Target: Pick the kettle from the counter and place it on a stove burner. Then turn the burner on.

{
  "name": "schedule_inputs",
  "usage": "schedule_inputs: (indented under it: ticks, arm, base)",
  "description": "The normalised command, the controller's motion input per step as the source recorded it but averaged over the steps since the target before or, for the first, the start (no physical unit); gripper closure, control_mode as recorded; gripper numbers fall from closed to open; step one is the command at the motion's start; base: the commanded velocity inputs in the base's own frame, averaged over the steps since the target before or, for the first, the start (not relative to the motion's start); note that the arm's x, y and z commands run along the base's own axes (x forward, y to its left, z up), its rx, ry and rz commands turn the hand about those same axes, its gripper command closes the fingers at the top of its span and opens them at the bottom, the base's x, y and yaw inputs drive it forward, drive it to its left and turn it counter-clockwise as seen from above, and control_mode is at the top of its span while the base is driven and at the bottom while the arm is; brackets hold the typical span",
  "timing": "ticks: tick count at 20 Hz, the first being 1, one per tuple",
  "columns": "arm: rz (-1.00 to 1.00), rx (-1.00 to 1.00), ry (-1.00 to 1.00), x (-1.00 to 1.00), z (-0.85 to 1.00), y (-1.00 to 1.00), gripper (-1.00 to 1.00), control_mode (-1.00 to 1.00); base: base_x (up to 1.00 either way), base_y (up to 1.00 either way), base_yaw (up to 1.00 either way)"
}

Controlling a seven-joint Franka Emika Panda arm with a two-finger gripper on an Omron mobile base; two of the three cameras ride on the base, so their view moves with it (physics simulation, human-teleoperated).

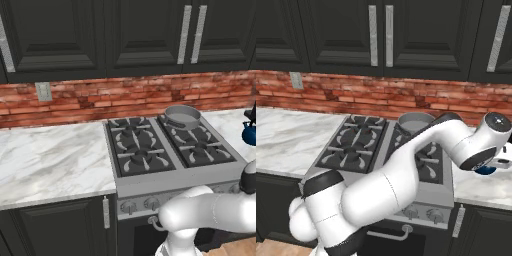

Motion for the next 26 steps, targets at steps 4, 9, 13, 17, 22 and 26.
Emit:
schedule_inputs:
  ticks: [4,9,13,17,22,26]
  arm:
    - [0.00,0.00,0.00,0.40,0.00,0.00,-1.00,-1.00]
    - [0.00,0.00,0.00,0.30,0.00,0.00,-1.00,-1.00]
    - [0.00,0.00,0.00,0.23,0.00,-0.01,-1.00,-1.00]
    - [0.00,0.00,0.00,0.23,0.00,-0.11,-1.00,-1.00]
    - [0.00,0.00,0.00,0.21,-0.05,-0.20,-1.00,-1.00]
    - [0.03,0.00,0.00,0.21,-0.12,-0.32,-1.00,-1.00]
  base:
    - [0.00,0.00,0.00]
    - [0.00,0.00,0.00]
    - [0.00,0.00,0.00]
    - [0.00,0.00,0.00]
    - [0.00,0.00,0.00]
    - [0.00,0.00,0.00]
